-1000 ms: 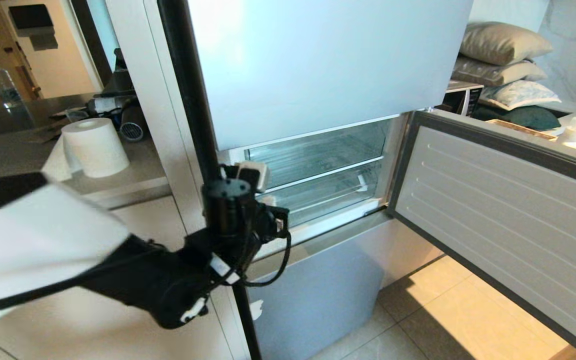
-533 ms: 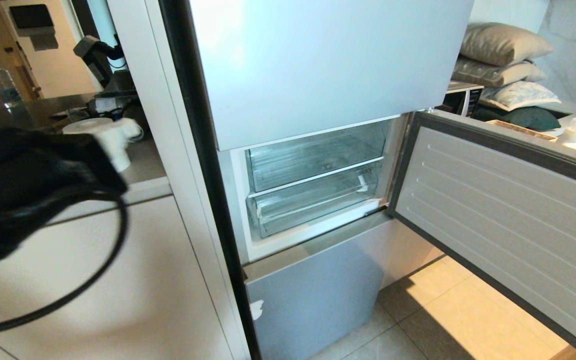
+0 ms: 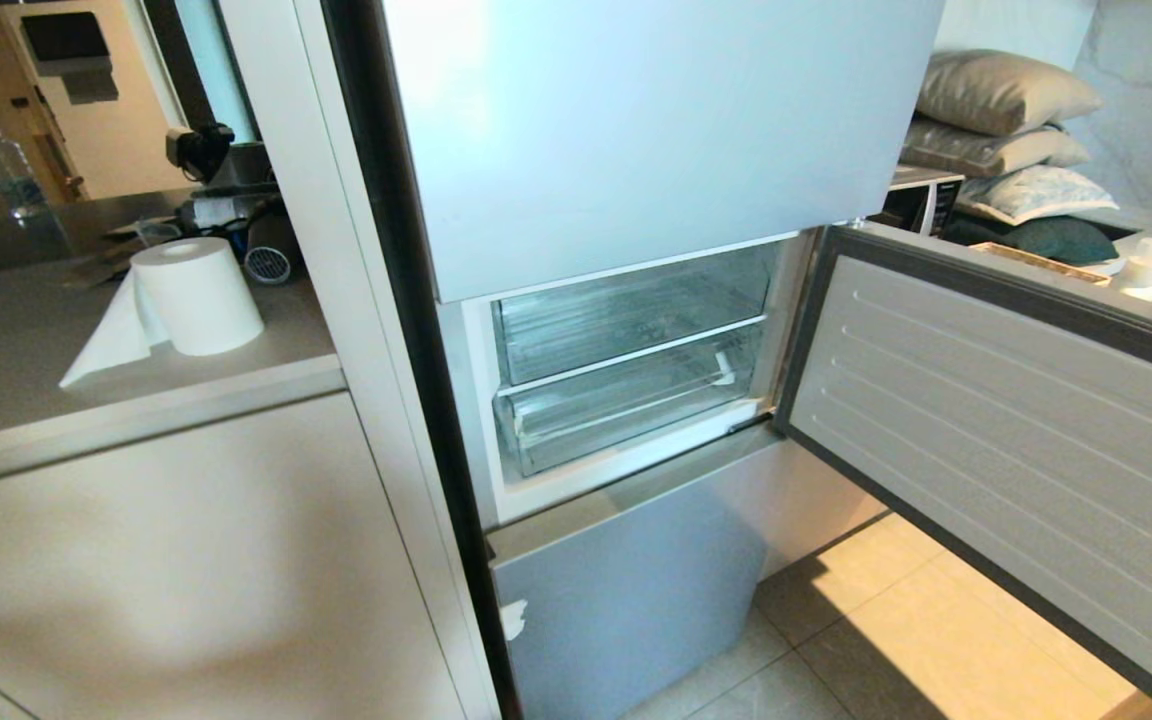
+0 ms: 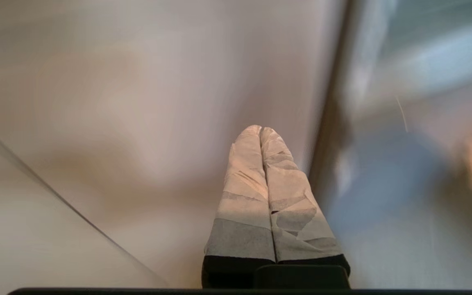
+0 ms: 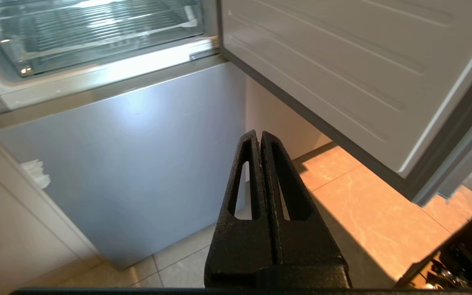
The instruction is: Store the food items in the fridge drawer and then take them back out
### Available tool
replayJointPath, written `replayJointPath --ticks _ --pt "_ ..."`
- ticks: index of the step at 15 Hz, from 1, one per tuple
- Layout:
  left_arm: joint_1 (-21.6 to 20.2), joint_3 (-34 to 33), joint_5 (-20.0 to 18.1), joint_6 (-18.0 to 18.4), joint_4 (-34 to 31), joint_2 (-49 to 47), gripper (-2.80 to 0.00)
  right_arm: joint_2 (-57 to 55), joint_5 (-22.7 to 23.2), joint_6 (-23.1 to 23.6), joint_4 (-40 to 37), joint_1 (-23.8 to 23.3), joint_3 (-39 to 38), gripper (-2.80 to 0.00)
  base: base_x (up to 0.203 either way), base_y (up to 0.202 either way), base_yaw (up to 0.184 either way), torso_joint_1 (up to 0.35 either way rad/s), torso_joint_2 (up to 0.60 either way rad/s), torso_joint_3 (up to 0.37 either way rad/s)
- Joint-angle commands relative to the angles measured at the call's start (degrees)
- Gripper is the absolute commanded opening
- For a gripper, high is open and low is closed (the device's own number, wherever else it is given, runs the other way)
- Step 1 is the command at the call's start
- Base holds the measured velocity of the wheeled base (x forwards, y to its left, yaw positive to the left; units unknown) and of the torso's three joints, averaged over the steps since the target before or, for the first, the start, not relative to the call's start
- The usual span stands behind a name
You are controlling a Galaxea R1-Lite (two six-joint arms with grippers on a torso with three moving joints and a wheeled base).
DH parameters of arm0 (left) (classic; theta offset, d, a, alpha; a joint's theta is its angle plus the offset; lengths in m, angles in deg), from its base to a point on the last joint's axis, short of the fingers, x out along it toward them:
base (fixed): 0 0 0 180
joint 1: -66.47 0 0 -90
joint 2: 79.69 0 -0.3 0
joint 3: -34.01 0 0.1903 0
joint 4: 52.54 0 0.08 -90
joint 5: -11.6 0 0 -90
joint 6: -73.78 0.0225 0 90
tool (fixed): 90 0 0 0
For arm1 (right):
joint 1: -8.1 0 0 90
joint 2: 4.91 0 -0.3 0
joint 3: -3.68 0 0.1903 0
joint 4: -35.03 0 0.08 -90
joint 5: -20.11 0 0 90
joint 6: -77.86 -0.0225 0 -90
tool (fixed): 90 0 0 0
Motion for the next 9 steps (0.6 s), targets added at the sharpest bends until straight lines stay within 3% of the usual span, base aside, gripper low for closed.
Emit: replayJointPath --ticks 1,2,4,9 --pt "-1.4 -7.2 -8.3 2.3 -5.4 16.5 -2.8 0.0 0.0 0.0 0.0 0.1 0.0 -2.8 0.0 0.0 0.0 0.0 0.0 0.0" --pt "-1.5 -6.9 -9.5 1.8 -6.6 19.1 -2.8 0.0 0.0 0.1 0.0 0.1 0.0 -2.8 0.0 0.0 0.0 0.0 0.0 0.0" --pt "-1.7 -6.8 -8.8 -5.1 -6.2 19.6 -2.8 0.0 -0.1 0.1 0.2 0.1 -0.1 -2.8 0.0 0.0 0.0 0.0 0.0 0.0" --pt "-1.7 -6.8 -8.5 -6.0 -6.0 19.5 -2.8 0.0 -0.1 0.7 -0.1 0.1 0.0 -2.8 0.0 0.0 0.0 0.0 0.0 0.0"
